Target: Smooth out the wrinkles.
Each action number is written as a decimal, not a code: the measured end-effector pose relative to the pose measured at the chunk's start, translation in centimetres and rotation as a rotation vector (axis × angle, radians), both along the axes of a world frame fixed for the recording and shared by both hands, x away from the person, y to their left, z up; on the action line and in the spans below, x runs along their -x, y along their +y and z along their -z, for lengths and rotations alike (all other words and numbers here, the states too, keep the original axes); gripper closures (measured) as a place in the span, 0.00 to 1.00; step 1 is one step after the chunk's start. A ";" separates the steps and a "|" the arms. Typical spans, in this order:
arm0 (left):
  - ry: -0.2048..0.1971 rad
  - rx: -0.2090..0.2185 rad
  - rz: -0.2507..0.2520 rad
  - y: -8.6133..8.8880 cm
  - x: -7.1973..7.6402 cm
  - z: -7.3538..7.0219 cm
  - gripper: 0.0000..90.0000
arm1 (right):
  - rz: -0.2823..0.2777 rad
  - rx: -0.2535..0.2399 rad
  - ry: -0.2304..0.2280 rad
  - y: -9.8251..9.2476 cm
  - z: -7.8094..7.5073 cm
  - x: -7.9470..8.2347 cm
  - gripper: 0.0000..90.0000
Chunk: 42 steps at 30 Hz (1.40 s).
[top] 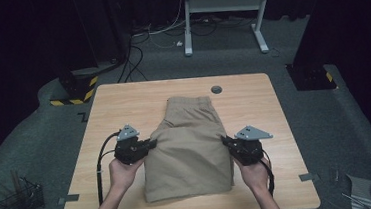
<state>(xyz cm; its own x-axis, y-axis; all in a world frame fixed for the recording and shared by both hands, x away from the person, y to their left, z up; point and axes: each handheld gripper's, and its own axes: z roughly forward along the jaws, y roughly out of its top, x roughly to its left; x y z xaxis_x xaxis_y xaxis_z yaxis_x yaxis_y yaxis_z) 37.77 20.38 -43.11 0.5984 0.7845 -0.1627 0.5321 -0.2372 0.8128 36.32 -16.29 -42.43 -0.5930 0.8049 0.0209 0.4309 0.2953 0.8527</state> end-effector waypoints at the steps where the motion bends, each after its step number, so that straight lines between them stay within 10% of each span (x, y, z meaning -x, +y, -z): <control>1: -0.003 -0.001 0.000 0.0 0.0 -0.1 0.92 | 0.001 0.001 -0.003 0.0 -0.1 0.0 0.98; 25: -0.048 0.009 0.006 0.1 0.2 -2.3 0.92 | -0.003 0.009 -0.076 0.1 -1.9 0.9 0.98; 42: -0.060 0.015 0.030 0.0 3.1 -2.8 0.92 | -0.028 0.011 -0.117 -0.1 -2.2 3.9 0.98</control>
